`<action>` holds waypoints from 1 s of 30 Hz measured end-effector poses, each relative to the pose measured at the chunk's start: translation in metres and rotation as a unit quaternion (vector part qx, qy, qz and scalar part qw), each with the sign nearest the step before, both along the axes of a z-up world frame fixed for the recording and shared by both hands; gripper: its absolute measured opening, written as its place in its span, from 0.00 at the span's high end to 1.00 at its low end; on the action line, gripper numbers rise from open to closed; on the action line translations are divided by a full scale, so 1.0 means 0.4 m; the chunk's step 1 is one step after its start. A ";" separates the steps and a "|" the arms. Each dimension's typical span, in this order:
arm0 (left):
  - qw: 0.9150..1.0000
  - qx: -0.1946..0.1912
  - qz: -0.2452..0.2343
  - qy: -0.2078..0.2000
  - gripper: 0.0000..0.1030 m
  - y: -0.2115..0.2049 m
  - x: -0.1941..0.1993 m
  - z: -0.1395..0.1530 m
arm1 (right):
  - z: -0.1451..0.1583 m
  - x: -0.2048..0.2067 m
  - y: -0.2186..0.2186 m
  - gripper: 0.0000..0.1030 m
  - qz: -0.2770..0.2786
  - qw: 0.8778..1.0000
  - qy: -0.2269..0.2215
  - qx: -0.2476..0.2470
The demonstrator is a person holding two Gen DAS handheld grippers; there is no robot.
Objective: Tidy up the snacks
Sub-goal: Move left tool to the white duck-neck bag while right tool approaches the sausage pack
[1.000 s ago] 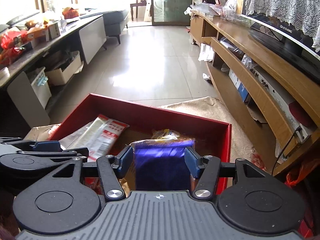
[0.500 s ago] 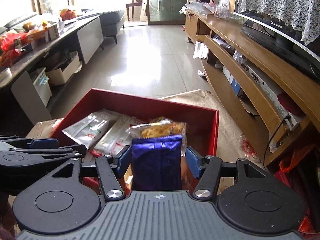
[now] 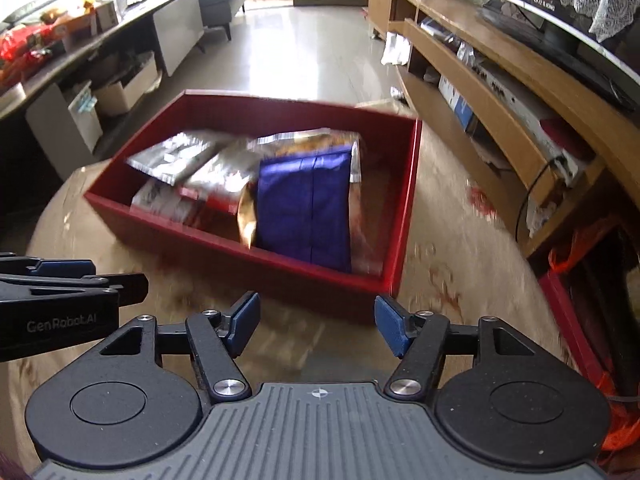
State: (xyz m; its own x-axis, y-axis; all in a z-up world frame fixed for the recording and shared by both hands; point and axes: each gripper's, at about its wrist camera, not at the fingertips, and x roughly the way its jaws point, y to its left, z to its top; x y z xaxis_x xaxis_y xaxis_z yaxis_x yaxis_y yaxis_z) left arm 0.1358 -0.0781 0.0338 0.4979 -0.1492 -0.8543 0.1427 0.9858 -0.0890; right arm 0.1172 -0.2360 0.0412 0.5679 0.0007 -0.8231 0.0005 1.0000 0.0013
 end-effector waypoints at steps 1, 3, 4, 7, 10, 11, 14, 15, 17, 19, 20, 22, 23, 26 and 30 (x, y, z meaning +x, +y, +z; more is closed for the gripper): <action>1.000 -0.002 0.000 0.003 0.57 0.002 -0.009 -0.004 | 0.000 -0.012 -0.001 0.31 0.001 1.000 0.001 -0.001; 1.000 -0.004 0.000 0.008 0.57 0.006 -0.030 -0.010 | 0.000 -0.037 0.000 0.31 0.003 1.000 0.001 0.000; 1.000 -0.005 0.000 0.011 0.57 0.009 -0.041 -0.015 | -0.001 -0.046 -0.002 0.30 0.002 1.000 0.003 0.001; 1.000 -0.008 0.002 0.024 0.57 0.017 -0.069 -0.031 | -0.022 -0.066 -0.008 0.28 -0.006 1.000 0.017 0.001; 0.999 -0.008 0.006 0.035 0.56 0.027 -0.093 -0.046 | -0.057 -0.073 -0.018 0.28 -0.016 0.999 0.044 0.003; 0.999 -0.008 0.009 0.037 0.56 0.031 -0.099 -0.052 | -0.070 -0.073 -0.021 0.28 -0.020 0.998 0.054 0.004; 0.998 -0.017 0.021 0.052 0.52 0.049 -0.115 -0.068 | -0.086 -0.075 -0.019 0.28 -0.023 0.998 0.066 0.002; 0.998 -0.022 0.025 0.059 0.52 0.054 -0.122 -0.076 | -0.089 -0.076 -0.017 0.28 -0.022 0.997 0.067 0.003; 0.996 -0.030 0.031 0.073 0.52 0.059 -0.139 -0.094 | -0.090 -0.074 -0.013 0.26 -0.020 0.998 0.067 0.006; 0.995 -0.033 0.037 0.088 0.52 0.061 -0.158 -0.115 | -0.088 -0.076 -0.010 0.25 -0.015 0.998 0.066 0.007; 0.994 -0.034 0.040 0.093 0.52 0.062 -0.167 -0.123 | -0.088 -0.078 -0.008 0.25 -0.012 0.998 0.066 0.006; 0.993 -0.033 0.048 0.101 0.52 0.063 -0.185 -0.136 | -0.089 -0.082 -0.010 0.25 -0.008 0.998 0.066 0.006; 0.993 -0.033 0.051 0.100 0.49 0.064 -0.196 -0.140 | -0.089 -0.081 -0.011 0.25 -0.007 0.998 0.066 0.006; 0.992 -0.033 0.064 0.101 0.45 0.064 -0.214 -0.145 | -0.090 -0.083 -0.020 0.24 -0.007 0.998 0.067 0.005; 0.992 -0.032 0.070 0.098 0.43 0.062 -0.227 -0.141 | -0.087 -0.087 -0.030 0.24 -0.005 0.998 0.067 0.009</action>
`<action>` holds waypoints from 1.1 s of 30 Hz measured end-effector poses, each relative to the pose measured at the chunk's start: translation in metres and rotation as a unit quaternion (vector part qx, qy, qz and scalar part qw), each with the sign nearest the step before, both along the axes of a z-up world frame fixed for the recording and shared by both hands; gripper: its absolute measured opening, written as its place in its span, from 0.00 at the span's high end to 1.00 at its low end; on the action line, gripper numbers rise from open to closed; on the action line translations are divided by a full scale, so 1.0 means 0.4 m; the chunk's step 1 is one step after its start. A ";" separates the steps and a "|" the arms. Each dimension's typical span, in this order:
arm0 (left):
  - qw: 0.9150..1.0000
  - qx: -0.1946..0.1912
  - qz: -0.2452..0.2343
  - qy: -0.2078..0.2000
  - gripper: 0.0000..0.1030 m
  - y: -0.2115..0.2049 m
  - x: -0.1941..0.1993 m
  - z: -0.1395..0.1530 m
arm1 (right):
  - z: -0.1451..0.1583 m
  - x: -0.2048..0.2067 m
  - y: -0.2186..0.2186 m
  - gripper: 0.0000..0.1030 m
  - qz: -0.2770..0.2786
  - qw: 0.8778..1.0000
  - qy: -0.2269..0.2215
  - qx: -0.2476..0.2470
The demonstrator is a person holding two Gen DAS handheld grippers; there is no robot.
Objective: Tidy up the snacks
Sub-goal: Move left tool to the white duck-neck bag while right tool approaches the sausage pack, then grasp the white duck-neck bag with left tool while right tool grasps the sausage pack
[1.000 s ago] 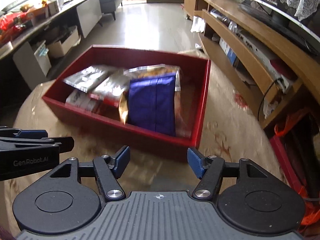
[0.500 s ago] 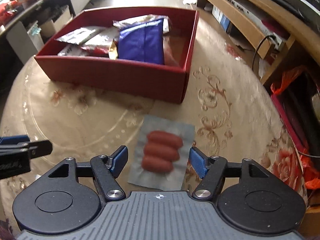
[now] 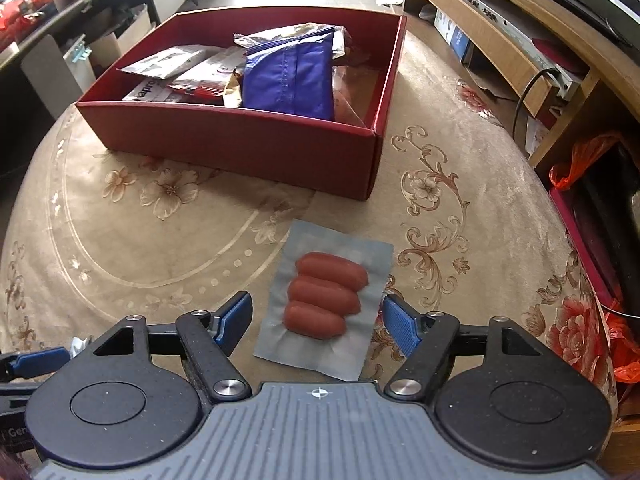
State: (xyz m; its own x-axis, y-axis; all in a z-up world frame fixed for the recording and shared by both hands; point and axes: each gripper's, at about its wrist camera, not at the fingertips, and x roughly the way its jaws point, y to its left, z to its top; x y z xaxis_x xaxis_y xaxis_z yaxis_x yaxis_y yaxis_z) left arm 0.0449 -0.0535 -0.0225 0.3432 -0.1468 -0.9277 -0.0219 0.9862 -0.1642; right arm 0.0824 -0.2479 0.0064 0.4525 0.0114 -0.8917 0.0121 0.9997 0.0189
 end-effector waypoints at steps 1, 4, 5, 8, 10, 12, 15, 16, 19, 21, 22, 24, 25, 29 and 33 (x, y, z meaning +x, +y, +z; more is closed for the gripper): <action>1.000 0.001 -0.001 -0.001 0.42 -0.001 -0.001 0.002 | 0.001 0.000 -0.001 0.24 0.001 1.000 0.000 0.000; 1.000 -0.003 0.011 0.000 0.38 0.008 -0.007 0.011 | -0.001 -0.001 -0.002 0.23 0.005 1.000 0.001 0.002; 1.000 -0.012 0.019 0.002 0.38 0.020 -0.015 0.017 | -0.001 -0.001 -0.003 0.23 0.006 1.000 0.002 0.002; 0.999 -0.025 0.023 0.006 0.35 0.038 -0.012 0.024 | 0.000 -0.001 -0.004 0.23 0.006 1.000 0.001 0.004; 1.000 -0.010 0.028 0.005 0.33 0.039 -0.016 0.019 | 0.005 0.000 -0.004 0.23 0.006 1.000 -0.002 0.005; 1.000 -0.005 0.030 0.002 0.32 0.034 -0.020 0.012 | 0.009 0.001 -0.004 0.23 0.007 1.000 -0.005 0.007; 1.000 0.015 0.026 -0.004 0.32 0.013 -0.016 0.008 | 0.011 -0.001 -0.004 0.23 0.008 1.000 -0.007 0.007; 0.999 0.023 0.022 -0.009 0.34 0.007 -0.018 0.008 | 0.010 0.000 -0.006 0.23 0.008 1.000 -0.006 0.007; 0.999 0.039 0.002 -0.020 0.49 -0.010 -0.021 0.014 | 0.007 0.002 -0.025 0.23 0.000 1.000 -0.003 0.010; 1.000 0.015 -0.001 -0.013 0.50 -0.005 -0.020 0.017 | 0.004 0.006 -0.050 0.23 -0.017 1.000 0.001 0.012; 1.000 0.016 -0.003 -0.014 0.51 -0.005 -0.017 0.018 | 0.003 0.008 -0.063 0.23 -0.027 1.000 0.003 0.014; 1.000 0.017 -0.004 -0.017 0.52 -0.002 -0.015 0.020 | 0.000 0.013 -0.089 0.23 -0.048 0.999 0.005 0.018; 1.000 0.011 -0.003 -0.017 0.52 0.004 -0.012 0.022 | -0.002 0.016 -0.095 0.23 -0.055 0.998 0.006 0.019; 1.000 0.005 -0.005 -0.027 0.52 0.012 -0.013 0.035 | -0.017 0.038 -0.092 0.20 -0.066 0.997 0.016 0.041; 1.000 -0.004 -0.015 -0.026 0.52 0.011 -0.015 0.035 | -0.038 0.058 -0.054 0.20 -0.058 0.996 0.028 0.053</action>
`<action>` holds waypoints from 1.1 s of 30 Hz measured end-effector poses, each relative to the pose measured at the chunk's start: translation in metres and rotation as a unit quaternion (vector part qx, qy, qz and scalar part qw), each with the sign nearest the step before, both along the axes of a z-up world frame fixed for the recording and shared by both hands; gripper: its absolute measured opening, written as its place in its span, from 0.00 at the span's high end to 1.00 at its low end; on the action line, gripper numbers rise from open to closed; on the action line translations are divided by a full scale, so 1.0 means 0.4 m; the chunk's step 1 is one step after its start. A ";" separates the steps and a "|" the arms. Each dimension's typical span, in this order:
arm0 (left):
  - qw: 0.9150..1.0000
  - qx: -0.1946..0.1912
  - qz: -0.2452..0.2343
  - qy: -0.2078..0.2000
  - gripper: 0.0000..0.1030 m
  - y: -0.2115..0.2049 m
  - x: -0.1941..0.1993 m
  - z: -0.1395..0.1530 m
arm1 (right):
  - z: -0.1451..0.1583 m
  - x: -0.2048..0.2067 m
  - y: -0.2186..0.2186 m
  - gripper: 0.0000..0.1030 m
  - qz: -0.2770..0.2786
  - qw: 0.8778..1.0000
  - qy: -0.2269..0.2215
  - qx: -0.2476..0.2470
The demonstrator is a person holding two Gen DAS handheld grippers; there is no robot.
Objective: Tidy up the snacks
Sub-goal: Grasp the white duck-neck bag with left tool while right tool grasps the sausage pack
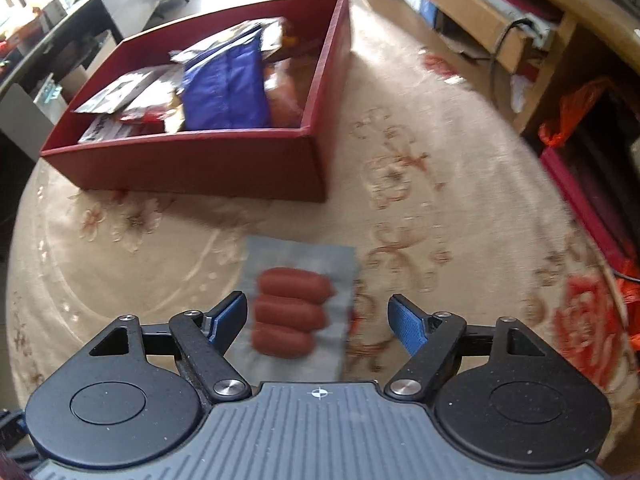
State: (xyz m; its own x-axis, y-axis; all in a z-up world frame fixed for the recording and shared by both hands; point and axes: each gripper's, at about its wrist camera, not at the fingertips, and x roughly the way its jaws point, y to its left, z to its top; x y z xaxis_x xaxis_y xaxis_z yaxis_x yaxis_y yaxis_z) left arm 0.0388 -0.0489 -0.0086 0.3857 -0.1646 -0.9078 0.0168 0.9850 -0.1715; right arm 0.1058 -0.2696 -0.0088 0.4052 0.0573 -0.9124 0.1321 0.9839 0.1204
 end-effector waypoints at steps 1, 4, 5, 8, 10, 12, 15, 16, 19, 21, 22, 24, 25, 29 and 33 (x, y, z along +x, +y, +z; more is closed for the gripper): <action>1.000 -0.001 -0.001 0.001 0.52 0.001 0.000 -0.002 | -0.005 0.005 0.008 0.19 0.003 1.000 0.003 -0.002; 1.000 -0.002 -0.004 0.005 0.52 0.003 0.000 -0.008 | -0.026 0.016 0.035 0.11 0.011 1.000 0.003 -0.025; 1.000 -0.003 -0.004 0.006 0.52 0.006 0.000 -0.009 | -0.030 0.018 0.045 0.11 0.015 0.999 0.000 -0.039; 1.000 -0.007 -0.004 0.010 0.52 0.011 0.001 -0.011 | -0.035 0.016 0.067 0.15 0.027 0.997 -0.007 -0.074; 1.000 -0.009 -0.003 0.010 0.51 0.014 0.001 -0.010 | -0.028 0.005 0.068 0.23 0.034 0.997 -0.012 -0.073; 1.000 -0.011 -0.005 0.008 0.51 0.013 0.001 -0.006 | -0.026 -0.013 0.072 0.24 0.045 0.996 -0.009 -0.072; 1.000 -0.008 -0.016 0.004 0.51 0.008 -0.005 -0.001 | -0.020 -0.057 0.089 0.25 0.067 0.996 -0.003 -0.066; 1.000 -0.005 -0.019 0.003 0.51 0.006 -0.007 0.001 | -0.015 -0.070 0.093 0.25 0.073 0.995 -0.004 -0.064; 1.000 0.007 -0.023 -0.002 0.51 0.003 -0.012 0.001 | -0.004 -0.108 0.107 0.25 0.077 0.995 -0.010 -0.061; 1.000 0.013 -0.025 -0.005 0.51 0.002 -0.013 0.002 | 0.001 -0.124 0.114 0.25 0.081 0.995 -0.012 -0.058; 1.000 0.015 -0.025 -0.007 0.51 0.002 -0.013 0.003 | 0.005 -0.132 0.122 0.25 0.084 0.995 -0.013 -0.059; 0.999 0.018 -0.029 -0.012 0.51 0.000 -0.015 0.008 | 0.007 -0.151 0.138 0.25 0.091 0.994 -0.018 -0.066; 0.999 0.023 -0.031 -0.016 0.51 -0.002 -0.016 0.009 | 0.007 -0.151 0.144 0.25 0.094 0.993 -0.018 -0.069; 0.998 0.039 -0.034 -0.025 0.51 -0.007 -0.016 0.012 | 0.010 -0.163 0.166 0.25 0.104 0.992 -0.019 -0.071; 0.998 0.051 -0.037 -0.027 0.51 -0.010 -0.014 0.006 | 0.011 -0.167 0.178 0.25 0.112 0.990 -0.022 -0.079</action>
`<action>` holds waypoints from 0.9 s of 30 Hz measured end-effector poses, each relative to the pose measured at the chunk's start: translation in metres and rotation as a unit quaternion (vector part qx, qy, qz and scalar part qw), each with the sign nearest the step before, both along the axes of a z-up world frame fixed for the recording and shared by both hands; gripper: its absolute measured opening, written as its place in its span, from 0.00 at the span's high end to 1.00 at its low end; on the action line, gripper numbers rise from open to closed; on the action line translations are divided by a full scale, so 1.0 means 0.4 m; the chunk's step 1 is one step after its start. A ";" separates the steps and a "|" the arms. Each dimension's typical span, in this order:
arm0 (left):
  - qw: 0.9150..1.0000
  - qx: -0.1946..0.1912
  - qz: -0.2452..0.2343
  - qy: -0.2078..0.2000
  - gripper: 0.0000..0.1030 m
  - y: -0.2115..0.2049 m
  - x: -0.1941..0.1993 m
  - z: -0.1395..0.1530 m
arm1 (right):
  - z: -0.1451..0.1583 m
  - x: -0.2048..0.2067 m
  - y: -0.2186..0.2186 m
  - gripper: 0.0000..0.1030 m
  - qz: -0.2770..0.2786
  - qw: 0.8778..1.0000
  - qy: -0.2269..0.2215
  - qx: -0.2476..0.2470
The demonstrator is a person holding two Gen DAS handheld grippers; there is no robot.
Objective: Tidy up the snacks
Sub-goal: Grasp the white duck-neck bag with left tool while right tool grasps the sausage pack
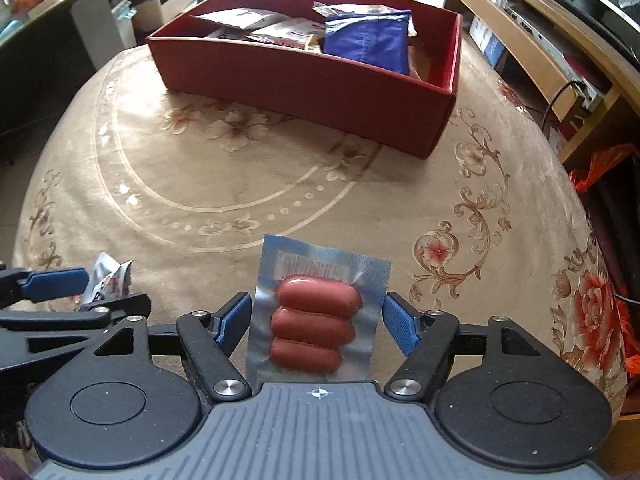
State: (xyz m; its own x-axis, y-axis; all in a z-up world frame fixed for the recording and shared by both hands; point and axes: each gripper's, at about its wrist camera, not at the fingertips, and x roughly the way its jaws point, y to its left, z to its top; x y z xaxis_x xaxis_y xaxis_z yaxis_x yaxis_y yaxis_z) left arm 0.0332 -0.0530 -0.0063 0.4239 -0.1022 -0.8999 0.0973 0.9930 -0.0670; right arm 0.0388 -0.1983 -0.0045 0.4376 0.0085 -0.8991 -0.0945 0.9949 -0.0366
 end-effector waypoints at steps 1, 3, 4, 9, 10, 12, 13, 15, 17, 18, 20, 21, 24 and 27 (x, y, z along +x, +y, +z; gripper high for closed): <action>1.000 0.001 0.000 0.002 0.51 -0.001 0.001 -0.003 | -0.004 0.001 0.000 0.25 0.000 1.000 0.003 0.000; 1.000 0.004 -0.001 0.006 0.51 -0.002 0.004 -0.010 | -0.012 0.002 -0.001 0.25 0.000 1.000 0.008 -0.003; 1.000 0.006 0.000 0.007 0.51 -0.003 0.004 -0.012 | -0.016 0.004 0.000 0.25 0.000 1.000 0.010 -0.006; 1.000 0.011 0.001 0.016 0.51 -0.003 0.009 -0.026 | -0.047 0.005 0.007 0.22 0.010 0.999 0.026 -0.019; 1.000 0.011 0.002 0.018 0.51 -0.002 0.009 -0.028 | -0.046 0.005 0.008 0.21 0.012 0.999 0.025 -0.020; 1.000 0.012 0.002 0.018 0.50 -0.003 0.010 -0.029 | -0.048 0.008 0.004 0.19 0.011 0.999 0.029 -0.018; 1.000 0.012 0.002 0.017 0.49 -0.003 0.010 -0.030 | -0.049 0.009 0.002 0.16 0.009 0.999 0.030 -0.018; 1.000 0.016 0.002 0.017 0.48 -0.004 0.011 -0.034 | -0.052 0.012 -0.007 0.15 0.005 0.999 0.032 -0.012; 1.000 0.020 0.000 0.014 0.46 -0.006 0.011 -0.036 | -0.055 0.011 -0.012 0.15 0.003 0.999 0.034 -0.006; 1.000 0.022 -0.001 0.013 0.45 -0.006 0.010 -0.037 | -0.055 0.009 -0.014 0.15 0.002 0.999 0.034 -0.005; 1.000 0.023 -0.003 0.011 0.43 -0.005 0.009 -0.038 | -0.056 0.007 -0.013 0.15 0.004 0.999 0.032 -0.005; 1.000 0.024 -0.005 0.010 0.42 -0.005 0.008 -0.039 | -0.056 0.005 -0.012 0.16 0.006 0.999 0.031 -0.005; 1.000 0.027 -0.010 0.007 0.41 -0.009 0.003 -0.039 | -0.049 -0.001 -0.007 0.24 0.011 1.000 0.027 -0.004; 1.000 0.024 -0.009 0.011 0.44 -0.008 0.002 -0.036 | -0.045 -0.004 -0.003 0.25 0.011 1.000 0.022 -0.008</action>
